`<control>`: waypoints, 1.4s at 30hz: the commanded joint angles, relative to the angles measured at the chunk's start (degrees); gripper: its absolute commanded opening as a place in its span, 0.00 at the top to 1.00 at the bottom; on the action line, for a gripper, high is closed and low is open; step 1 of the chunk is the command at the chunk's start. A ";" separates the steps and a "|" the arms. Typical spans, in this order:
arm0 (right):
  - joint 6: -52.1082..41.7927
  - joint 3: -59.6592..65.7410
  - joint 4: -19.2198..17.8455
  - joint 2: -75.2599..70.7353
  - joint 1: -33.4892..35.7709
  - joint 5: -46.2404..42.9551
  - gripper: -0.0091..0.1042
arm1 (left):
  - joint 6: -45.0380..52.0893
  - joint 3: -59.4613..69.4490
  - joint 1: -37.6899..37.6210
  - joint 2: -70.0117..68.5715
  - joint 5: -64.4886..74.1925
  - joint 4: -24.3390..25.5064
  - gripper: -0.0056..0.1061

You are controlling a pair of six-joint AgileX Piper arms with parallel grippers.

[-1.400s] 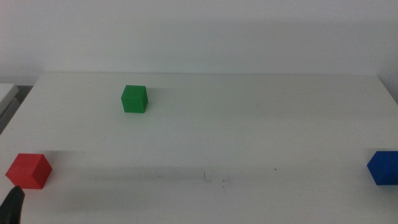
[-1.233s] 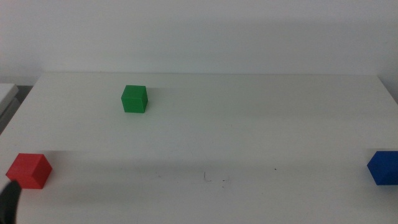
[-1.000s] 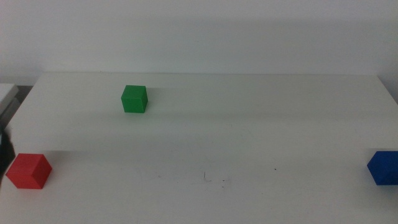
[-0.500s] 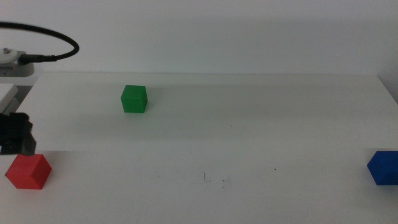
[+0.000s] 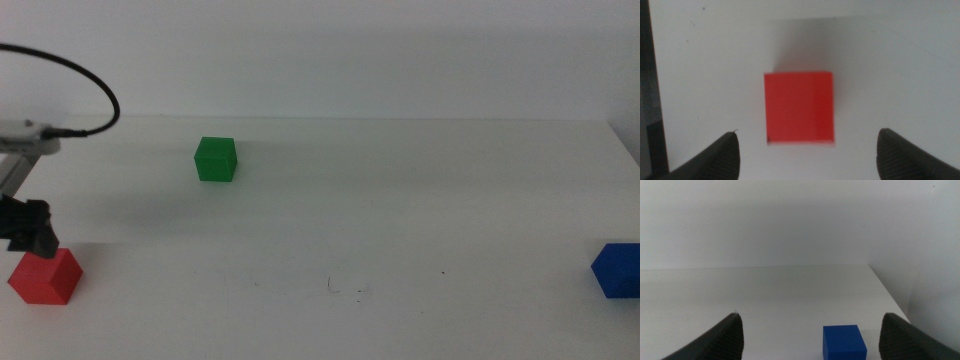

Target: Stack red cubes first, then green, then blue cubes in a specific spot.

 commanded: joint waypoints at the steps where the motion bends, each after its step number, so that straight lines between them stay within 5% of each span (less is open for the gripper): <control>1: -0.59 0.20 -0.40 -0.22 0.24 -0.61 0.10 | 1.54 -0.35 0.12 2.72 -3.31 -0.68 0.11; 17: -0.59 0.20 -0.40 -0.22 0.24 -0.61 0.10 | 2.63 -0.35 0.12 15.52 -10.43 -1.03 0.15; 20: -0.59 0.20 -0.40 -0.22 0.24 -0.61 0.10 | 2.63 -0.35 0.12 16.46 -9.55 -0.29 0.29; 26: -0.59 0.20 -0.40 -0.22 0.24 -0.61 0.10 | -3.77 -1.46 -2.45 13.81 -7.38 -3.61 0.77; 30: -0.59 0.20 -0.40 -0.22 0.24 -0.61 0.10 | -18.90 -6.00 -14.09 11.61 -3.60 -0.26 0.97; 38: -0.59 0.20 -0.40 -0.22 0.24 -0.61 0.10 | -67.17 -25.69 -47.92 20.13 3.95 17.17 0.96; 42: -0.59 0.20 -0.40 -0.22 0.24 -0.61 0.10 | -74.49 -33.86 -56.47 25.91 8.13 20.37 0.96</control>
